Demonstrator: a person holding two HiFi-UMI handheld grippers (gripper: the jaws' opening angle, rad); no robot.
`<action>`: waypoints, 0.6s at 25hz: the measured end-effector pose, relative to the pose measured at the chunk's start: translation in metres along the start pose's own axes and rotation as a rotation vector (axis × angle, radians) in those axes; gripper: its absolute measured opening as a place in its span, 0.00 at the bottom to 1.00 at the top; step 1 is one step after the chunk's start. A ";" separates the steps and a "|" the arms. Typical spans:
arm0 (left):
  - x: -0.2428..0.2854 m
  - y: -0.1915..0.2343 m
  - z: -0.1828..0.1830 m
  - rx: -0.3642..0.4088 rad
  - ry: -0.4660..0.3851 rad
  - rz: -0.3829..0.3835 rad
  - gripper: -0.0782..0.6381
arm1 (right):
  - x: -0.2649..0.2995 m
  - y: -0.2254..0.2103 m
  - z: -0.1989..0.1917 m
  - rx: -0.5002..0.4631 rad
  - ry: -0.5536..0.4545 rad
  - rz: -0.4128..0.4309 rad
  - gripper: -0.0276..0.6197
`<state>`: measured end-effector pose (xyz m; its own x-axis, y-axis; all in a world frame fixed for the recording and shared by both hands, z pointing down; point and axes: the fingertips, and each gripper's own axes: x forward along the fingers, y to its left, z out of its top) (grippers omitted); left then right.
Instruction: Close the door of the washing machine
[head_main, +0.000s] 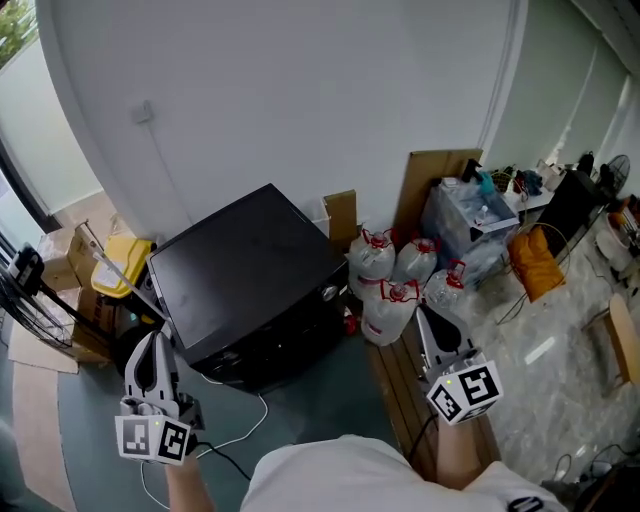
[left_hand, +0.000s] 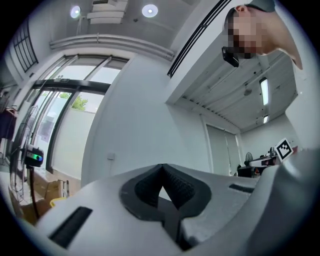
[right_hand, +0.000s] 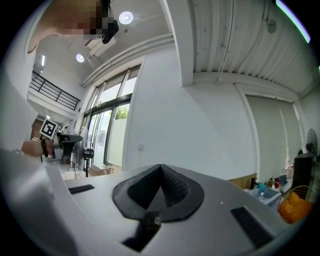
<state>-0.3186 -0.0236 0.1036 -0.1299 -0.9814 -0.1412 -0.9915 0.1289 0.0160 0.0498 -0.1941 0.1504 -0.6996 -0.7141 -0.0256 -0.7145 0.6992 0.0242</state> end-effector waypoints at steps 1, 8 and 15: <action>-0.003 0.002 -0.001 0.000 -0.002 0.007 0.12 | -0.003 0.000 0.001 -0.006 0.002 -0.010 0.04; 0.006 0.014 -0.003 -0.025 -0.017 -0.007 0.12 | -0.009 0.008 0.008 -0.018 -0.008 -0.062 0.04; 0.012 0.012 -0.004 -0.040 -0.024 -0.055 0.12 | -0.005 0.029 0.004 -0.019 0.007 -0.053 0.04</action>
<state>-0.3319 -0.0344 0.1065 -0.0759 -0.9830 -0.1671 -0.9965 0.0689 0.0474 0.0329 -0.1700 0.1476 -0.6604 -0.7506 -0.0199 -0.7507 0.6593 0.0420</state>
